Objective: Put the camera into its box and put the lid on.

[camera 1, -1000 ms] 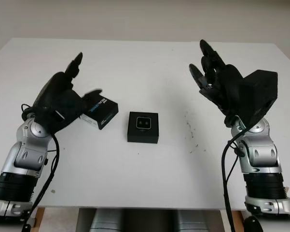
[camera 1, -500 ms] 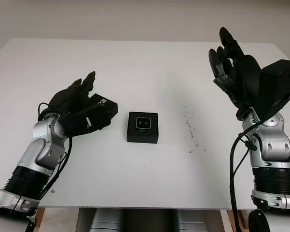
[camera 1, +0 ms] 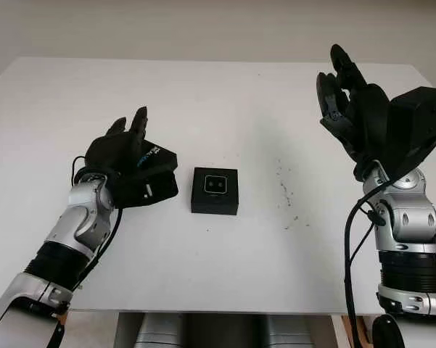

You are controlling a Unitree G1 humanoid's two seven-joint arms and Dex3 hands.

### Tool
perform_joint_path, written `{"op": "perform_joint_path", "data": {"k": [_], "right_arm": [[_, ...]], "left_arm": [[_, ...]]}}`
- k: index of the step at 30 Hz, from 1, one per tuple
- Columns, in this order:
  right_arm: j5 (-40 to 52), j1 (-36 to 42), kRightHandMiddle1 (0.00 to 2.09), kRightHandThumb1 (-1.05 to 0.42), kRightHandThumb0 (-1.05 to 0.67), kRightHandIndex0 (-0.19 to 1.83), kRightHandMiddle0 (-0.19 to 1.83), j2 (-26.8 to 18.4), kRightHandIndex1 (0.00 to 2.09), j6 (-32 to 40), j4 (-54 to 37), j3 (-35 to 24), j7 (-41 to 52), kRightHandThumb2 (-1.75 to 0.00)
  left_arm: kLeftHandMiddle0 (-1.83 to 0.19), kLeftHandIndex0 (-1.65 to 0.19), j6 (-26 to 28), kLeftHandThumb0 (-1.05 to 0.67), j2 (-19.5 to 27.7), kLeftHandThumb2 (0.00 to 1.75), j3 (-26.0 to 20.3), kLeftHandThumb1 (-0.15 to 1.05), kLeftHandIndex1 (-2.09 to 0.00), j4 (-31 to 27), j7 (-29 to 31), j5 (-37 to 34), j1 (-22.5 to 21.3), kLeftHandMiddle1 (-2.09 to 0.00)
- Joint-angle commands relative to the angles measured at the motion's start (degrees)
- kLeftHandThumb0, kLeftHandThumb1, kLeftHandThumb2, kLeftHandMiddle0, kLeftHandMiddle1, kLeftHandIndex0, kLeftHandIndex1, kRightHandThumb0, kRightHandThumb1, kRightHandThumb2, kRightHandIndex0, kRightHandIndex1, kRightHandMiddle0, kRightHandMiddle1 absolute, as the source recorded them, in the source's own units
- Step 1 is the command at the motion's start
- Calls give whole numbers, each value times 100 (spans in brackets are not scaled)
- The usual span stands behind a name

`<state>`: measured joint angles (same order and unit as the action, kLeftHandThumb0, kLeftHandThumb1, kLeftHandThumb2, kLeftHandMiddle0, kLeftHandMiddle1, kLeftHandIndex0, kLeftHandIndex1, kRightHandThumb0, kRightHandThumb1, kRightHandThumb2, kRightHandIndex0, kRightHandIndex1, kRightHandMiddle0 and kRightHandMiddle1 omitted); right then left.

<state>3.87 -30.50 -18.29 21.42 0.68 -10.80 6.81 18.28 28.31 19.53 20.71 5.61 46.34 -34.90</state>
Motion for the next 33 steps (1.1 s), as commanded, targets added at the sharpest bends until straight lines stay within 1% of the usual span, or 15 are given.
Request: {"op": "perform_joint_path", "data": {"k": [1, 5, 6, 7, 8, 11, 14, 17, 20, 23, 25, 27, 30, 31, 33], "right_arm": [[11, -21, 5, -105, -55, -5, -4, -43, 6, -36, -80, 7, 11, -60], [-3, -26, 5, -105, -55, -5, -4, -50, 6, -43, -72, 19, 27, -59], [6, -26, 5, -105, -55, -5, -5, -48, 6, -57, -63, 14, 38, -60], [14, -30, 5, -105, -54, -5, -5, -43, 6, -71, -44, 7, 46, -60], [11, -34, 5, -105, -54, -5, -5, -42, 6, -79, -31, 6, 49, -60], [-1, -37, 5, -105, -54, -5, -5, -39, 6, -42, -43, 13, 42, -60], [-28, -41, 6, -105, -54, -4, -4, -23, 6, 6, -64, 19, -9, -59], [-52, -33, 6, -105, -54, -4, -3, -36, 6, -9, -69, 33, -20, -61], [-55, -32, 6, -105, -53, -3, -3, -38, 6, 7, -81, 34, -27, -61], [-66, -26, 6, -105, -53, -4, -3, -36, 6, -3, -81, 35, -32, -61], [-74, -20, 6, -105, -53, -3, -3, -35, 6, -11, -78, 35, -40, -60], [-83, -12, 6, -105, -53, -3, -3, -38, 6, -23, -80, 38, -40, -60], [-74, -1, 6, -105, -52, -3, -2, -32, 6, -23, -85, 25, -39, -60], [-82, 2, 6, -105, -51, -3, -2, -38, 6, -29, -75, 27, -39, -60], [-95, 6, 6, -105, -51, -3, -2, -48, 6, -43, -59, 32, -36, -60]], "left_arm": [[-1, 16, 99, -95, -39, 12, 81, 105, -4, 12, 34, 104, -73, -9], [-10, 11, 353, -86, -164, 6, 69, 100, -7, -77, -4, 157, -16, -14], [-9, 8, 416, -85, -185, 6, 65, 99, -8, -114, 8, 168, -1, -23], [8, 5, 485, -84, -200, 6, 70, 99, -10, -148, 36, 185, 8, -65], [13, 3, 546, -83, -206, 5, 83, 99, -11, -177, 66, 208, 14, -81], [19, -1, 772, -83, -277, 5, 76, 98, -14, -226, 131, 219, 17, -111], [19, -2, 1034, -83, -307, 5, 139, 98, -22, -259, 329, 291, -13, -125], [19, 17, 1243, -77, -334, 5, 149, 96, -75, -325, 676, 257, -46, -125], [19, 19, 1350, -61, -386, 5, 72, 91, -109, -402, 838, 154, -34, -139], [19, 19, 1372, -49, -372, 5, 75, 89, -124, -434, 917, 94, -35, -151], [19, 19, 1323, -40, -333, 6, 128, 91, -138, -434, 926, 132, -39, -171], [5, 19, 1279, -24, -336, 5, 138, 90, -140, -437, 847, 164, -29, -201], [-20, 14, 1109, -13, -278, 5, 190, 90, -135, -433, 699, 249, 5, -207], [-15, 7, 988, -11, -209, 5, 261, 90, -125, -421, 611, 348, 21, -205], [-17, -16, 836, -10, -128, 5, 326, 90, -115, -405, 514, 464, 42, -177]]}}
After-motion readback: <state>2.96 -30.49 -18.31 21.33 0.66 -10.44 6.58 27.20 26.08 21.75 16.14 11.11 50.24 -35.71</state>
